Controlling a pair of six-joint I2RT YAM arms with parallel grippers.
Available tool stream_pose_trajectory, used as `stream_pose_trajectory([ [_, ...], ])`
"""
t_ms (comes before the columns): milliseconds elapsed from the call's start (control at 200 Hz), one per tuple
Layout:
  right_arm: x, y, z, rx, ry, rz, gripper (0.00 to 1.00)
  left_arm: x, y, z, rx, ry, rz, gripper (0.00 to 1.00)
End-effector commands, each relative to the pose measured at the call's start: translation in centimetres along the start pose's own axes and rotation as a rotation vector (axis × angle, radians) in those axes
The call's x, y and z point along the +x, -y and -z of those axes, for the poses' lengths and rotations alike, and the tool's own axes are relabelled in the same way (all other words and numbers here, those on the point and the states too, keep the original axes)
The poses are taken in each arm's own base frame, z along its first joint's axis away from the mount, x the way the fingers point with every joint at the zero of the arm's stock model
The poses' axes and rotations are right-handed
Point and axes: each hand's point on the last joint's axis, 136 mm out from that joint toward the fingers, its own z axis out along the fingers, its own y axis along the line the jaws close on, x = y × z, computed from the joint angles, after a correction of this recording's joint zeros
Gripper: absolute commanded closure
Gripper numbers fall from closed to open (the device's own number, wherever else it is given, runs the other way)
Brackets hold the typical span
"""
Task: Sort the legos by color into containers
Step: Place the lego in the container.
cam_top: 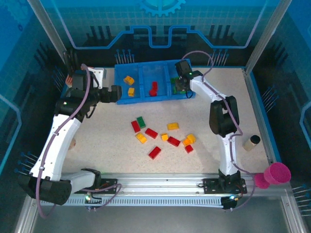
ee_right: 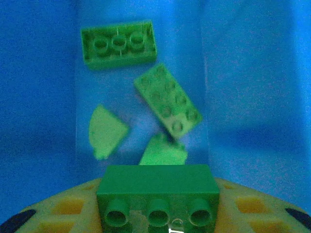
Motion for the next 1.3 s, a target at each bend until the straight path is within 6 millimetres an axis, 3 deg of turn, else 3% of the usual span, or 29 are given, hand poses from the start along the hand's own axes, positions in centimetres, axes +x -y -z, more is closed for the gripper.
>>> stream_pose_trajectory([
  [0,-3.0,-0.1,-1.4,-0.011,0.080,0.031,0.62,-1.0,0.0,0.5,0.007,0.034,-0.014,0.01],
  [245,-5.0,-1.0,-5.9,-0.014,0.118,0.039,0.61,-2.0,0.1,0.1,0.005,0.042,-0.022,0.01],
  [540,-6.6,0.0,-8.2,-0.030,0.135,-0.021,0.54,-3.1,-0.1,-0.4,-0.009,0.055,-0.021,0.01],
  [726,-6.9,-0.3,-8.1,-0.106,0.141,-0.029,0.51,-4.1,0.4,-1.0,0.015,0.058,-0.029,0.01],
  [1051,-8.5,-0.4,-5.5,-0.152,0.194,-0.021,0.36,-6.1,1.3,-0.5,0.053,0.091,-0.025,0.01],
  [1296,-9.7,-0.3,-2.9,-0.159,0.237,-0.016,0.54,-5.7,1.3,0.5,0.052,0.099,-0.018,0.01],
])
